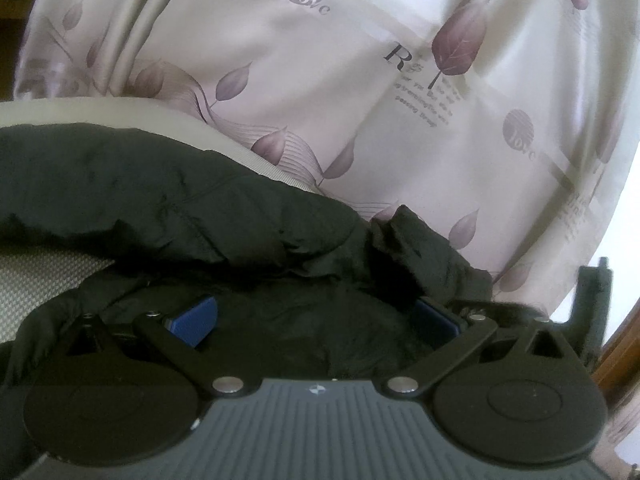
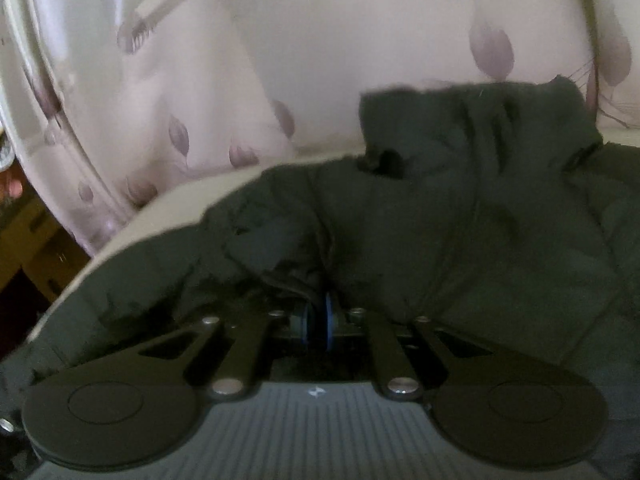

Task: Fold large clothes

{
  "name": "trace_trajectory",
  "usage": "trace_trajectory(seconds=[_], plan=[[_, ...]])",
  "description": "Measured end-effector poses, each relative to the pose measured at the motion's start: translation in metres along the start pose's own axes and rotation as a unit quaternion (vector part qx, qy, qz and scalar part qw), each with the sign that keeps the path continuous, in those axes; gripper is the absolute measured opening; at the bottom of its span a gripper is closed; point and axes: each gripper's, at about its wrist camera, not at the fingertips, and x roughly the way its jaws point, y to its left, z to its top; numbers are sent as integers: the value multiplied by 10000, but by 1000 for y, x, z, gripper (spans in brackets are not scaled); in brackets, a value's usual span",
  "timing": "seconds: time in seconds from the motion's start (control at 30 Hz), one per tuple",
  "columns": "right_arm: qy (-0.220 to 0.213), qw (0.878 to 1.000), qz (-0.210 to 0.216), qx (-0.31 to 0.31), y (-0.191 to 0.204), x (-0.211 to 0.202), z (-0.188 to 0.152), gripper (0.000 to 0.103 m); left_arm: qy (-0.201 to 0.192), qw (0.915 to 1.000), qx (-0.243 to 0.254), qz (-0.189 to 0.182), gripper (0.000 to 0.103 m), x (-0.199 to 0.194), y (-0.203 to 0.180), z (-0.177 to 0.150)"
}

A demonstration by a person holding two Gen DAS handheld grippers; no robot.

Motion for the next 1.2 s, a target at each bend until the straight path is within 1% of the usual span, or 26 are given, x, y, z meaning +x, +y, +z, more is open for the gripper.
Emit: trace_trajectory(seconds=[0.13,0.2,0.3,0.33,0.43,0.5,0.53,0.57,0.6,0.67,0.7,0.73,0.83,0.9,0.97,1.0,1.1,1.13,1.2], plan=[[68,9994,-164,-297,8,7,-3,8,249,9996,82,-60,103,-3,0,11],[48,9981,-302,-543,16,8,-3,8,191,9998,84,-4,103,-14,4,18],[13,9946,-555,-882,29,10,-7,8,174,9996,-182,132,103,-36,23,34],[2,9932,-632,-982,32,12,-8,8,181,9993,-265,207,103,-44,32,38],[-39,9901,-775,-1171,40,11,-11,10,226,9965,-510,625,103,-68,62,49],[-81,9897,-825,-1169,41,6,-11,12,265,9928,-768,884,103,-85,84,52],[-153,9901,-860,-1095,43,2,-11,15,289,9911,-853,978,103,-92,94,53],[-317,9921,-816,-901,44,-8,-12,22,318,9895,-950,1045,103,-100,104,54],[-509,9946,-626,-647,44,-22,-13,28,332,9883,-1021,1081,103,-105,112,56],[-742,9962,-130,-426,49,-45,-20,67,374,9854,-1180,1172,103,-116,128,59],[-799,9957,13,-470,54,-53,-22,73,425,9835,-1295,1191,103,-118,137,60],[-878,9942,125,-611,61,-64,-28,76,481,9810,-1468,1175,103,-120,146,61],[-963,9886,257,-1127,78,-86,-42,76,544,9718,-2010,1106,102,-119,173,64],[-961,9870,261,-1259,83,-96,-50,76,415,9690,-2199,1049,102,-117,184,69],[-906,9878,365,-1215,83,-102,-55,76,363,9655,-2315,1131,102,-115,191,76],[-902,9883,376,-1170,82,-107,-56,76,359,9629,-2434,1110,102,-112,194,77],[-880,9896,415,-1059,79,-117,-60,76,197,9514,-2895,1032,102,-110,205,82],[-886,9903,410,-991,78,-119,-61,76,156,9492,-2971,1026,102,-109,208,83],[-877,9919,444,-805,74,-122,-62,76,69,9481,-2988,1087,96,-106,210,86]])
